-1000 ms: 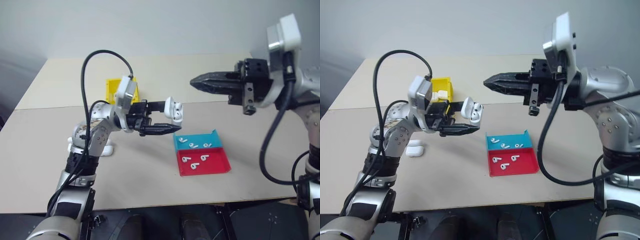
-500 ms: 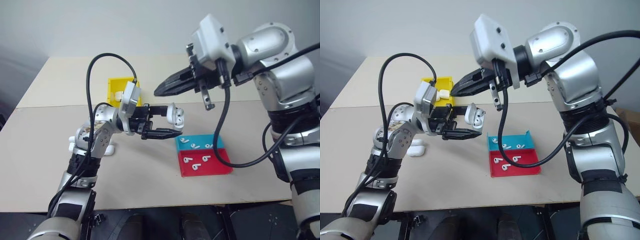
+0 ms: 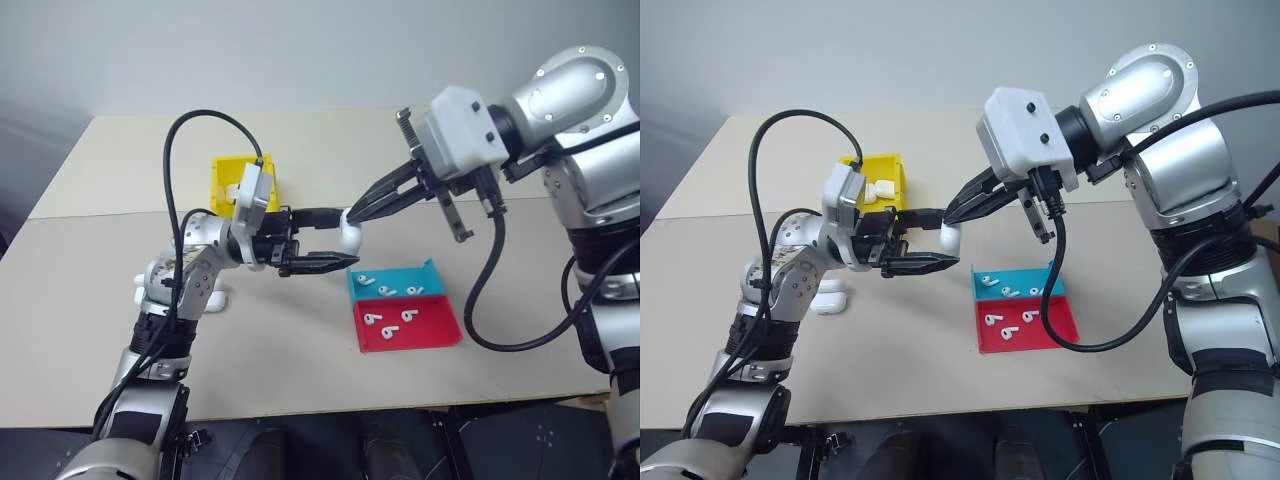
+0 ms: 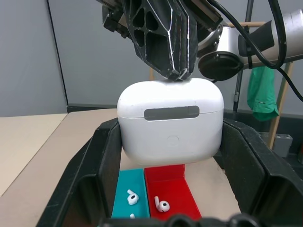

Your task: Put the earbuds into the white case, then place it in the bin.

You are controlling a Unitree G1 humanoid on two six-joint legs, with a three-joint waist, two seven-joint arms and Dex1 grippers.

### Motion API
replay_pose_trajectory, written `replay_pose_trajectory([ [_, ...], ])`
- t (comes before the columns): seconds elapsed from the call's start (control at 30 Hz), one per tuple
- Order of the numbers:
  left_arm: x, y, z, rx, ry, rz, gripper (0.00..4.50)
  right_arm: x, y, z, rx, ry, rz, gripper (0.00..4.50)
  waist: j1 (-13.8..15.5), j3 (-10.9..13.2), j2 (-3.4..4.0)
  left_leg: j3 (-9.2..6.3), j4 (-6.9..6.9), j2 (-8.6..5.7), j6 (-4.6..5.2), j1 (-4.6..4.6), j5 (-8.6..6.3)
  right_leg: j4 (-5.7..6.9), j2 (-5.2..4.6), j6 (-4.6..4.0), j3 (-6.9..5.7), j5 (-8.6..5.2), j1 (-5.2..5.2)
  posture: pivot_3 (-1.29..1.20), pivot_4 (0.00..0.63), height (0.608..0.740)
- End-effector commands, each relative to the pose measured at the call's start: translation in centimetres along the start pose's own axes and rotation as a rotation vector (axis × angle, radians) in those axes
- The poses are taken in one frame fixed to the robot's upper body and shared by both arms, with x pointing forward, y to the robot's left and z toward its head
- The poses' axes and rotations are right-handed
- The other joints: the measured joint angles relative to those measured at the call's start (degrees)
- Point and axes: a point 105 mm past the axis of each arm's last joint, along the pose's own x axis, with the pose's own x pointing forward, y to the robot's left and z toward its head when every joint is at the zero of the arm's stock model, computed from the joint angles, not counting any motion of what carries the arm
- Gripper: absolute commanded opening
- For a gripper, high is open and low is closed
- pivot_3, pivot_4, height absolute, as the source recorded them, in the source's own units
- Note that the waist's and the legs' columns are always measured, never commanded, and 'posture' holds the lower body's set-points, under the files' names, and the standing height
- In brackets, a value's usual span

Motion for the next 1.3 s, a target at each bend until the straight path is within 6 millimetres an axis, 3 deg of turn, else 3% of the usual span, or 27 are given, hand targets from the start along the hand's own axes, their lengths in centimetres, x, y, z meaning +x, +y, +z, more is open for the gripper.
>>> replay_pose_trajectory([
  [0.03, -0.3, 0.0, 2.0, 0.079, -0.046, 0.034, 2.83, -1.4, -0.3, 0.9, 0.032, -0.061, -0.140, 0.06, 0.13, 0.00, 0.00, 0.00, 0.00, 0.00, 0.00, 0.00, 0.00, 0.00, 0.00, 0.00, 0.00, 0.00, 0.00, 0.00, 0.150, 0.740],
  [0.17, -1.4, 0.5, 2.6, 0.102, -0.053, 0.135, 2.83, -3.4, -0.4, 1.0, 0.178, -0.155, -0.356, 0.06, 0.46, 0.00, 0.00, -0.03, 0.00, -0.01, 0.00, -0.08, 0.00, 0.00, -0.04, 0.00, -0.01, 0.00, -0.04, 0.00, 0.150, 0.740],
  [0.27, -2.2, 1.0, 3.3, 0.138, -0.055, 0.247, 2.83, -4.4, 1.0, -0.2, 0.400, -0.182, -0.478, 0.06, 1.15, 0.00, 0.00, -0.05, -0.02, -0.01, 0.00, -0.07, 0.00, -0.02, -0.05, -0.01, -0.02, 0.00, -0.04, 0.00, 0.150, 0.740],
  [0.43, -3.5, 3.1, 5.1, 0.207, -0.072, 0.528, 2.83, -3.6, 3.4, -1.9, 0.652, -0.155, -0.574, 0.06, 1.59, 0.00, -0.01, -0.04, 0.00, -0.01, 0.01, -0.07, -0.01, 0.02, -0.06, -0.01, 0.00, 0.01, -0.02, 0.00, 0.150, 0.740],
  [0.53, -5.0, 5.2, 5.3, 0.235, -0.058, 0.749, 2.83, -2.6, 3.7, -1.8, 0.683, -0.171, -0.604, 0.06, 1.52, 0.00, -0.01, 0.00, 0.00, -0.03, 0.01, -0.01, -0.01, 0.03, -0.06, -0.01, 0.07, 0.01, -0.01, 0.00, 0.150, 0.740],
  [0.67, -8.0, 10.1, 3.5, 0.255, 0.085, 1.133, 2.83, -1.4, 3.5, -1.3, 0.704, -0.228, -0.640, 0.06, 1.67, 0.00, -0.02, -0.02, 0.02, -0.06, 0.01, 0.03, -0.01, 0.02, -0.05, -0.01, 0.03, 0.01, 0.04, 0.00, 0.150, 0.740],
  [0.8, -9.2, 14.3, 2.1, 0.215, 0.184, 1.396, 2.83, -1.0, 3.4, -1.2, 0.708, -0.236, -0.656, 0.06, 2.20, 0.02, -0.07, -0.06, 0.05, -0.11, 0.01, -0.04, 0.00, 0.02, -0.07, 0.04, -0.06, 0.05, 0.05, 0.00, 0.150, 0.740],
  [0.93, -8.4, 17.2, -0.8, 0.126, 0.308, 1.446, 2.83, -1.0, 3.0, -0.8, 0.697, -0.248, -0.676, 0.06, 2.36, 0.02, -0.08, -0.06, 0.11, -0.16, 0.02, -0.23, -0.01, -0.09, -0.08, 0.06, -0.14, 0.06, -0.01, 0.00, 0.150, 0.740],
  [1.1, -8.1, 18.5, -2.8, 0.113, 0.394, 1.493, 2.83, -1.3, 2.8, -0.6, 0.686, -0.251, -0.691, 0.06, 1.82, 0.02, -0.09, 0.16, 0.05, -0.18, 0.00, -0.33, 0.00, -0.30, -0.09, 0.07, -0.20, 0.06, -0.06, 0.00, 0.150, 0.740],
  [1.27, -8.2, 18.8, -3.1, 0.106, 0.417, 1.494, 4.37, -1.6, 2.8, -0.5, 0.683, -0.248, -0.705, 0.00, 1.18, 0.02, -0.11, 0.19, -0.02, -0.17, -0.18, -0.49, 0.11, -0.21, -0.09, 0.07, -0.11, 0.06, -0.35, 0.00, 0.150, 0.740],
  [1.3, -8.3, 18.8, -3.0, 0.111, 0.411, 1.494, 4.45, -1.6, 2.9, -0.5, 0.682, -0.249, -0.707, 0.00, 1.21, 0.02, -0.10, 0.20, -0.03, -0.17, -0.19, -0.50, 0.11, -0.19, -0.09, 0.07, -0.11, 0.06, -0.37, 0.00, 0.150, 0.740],
])
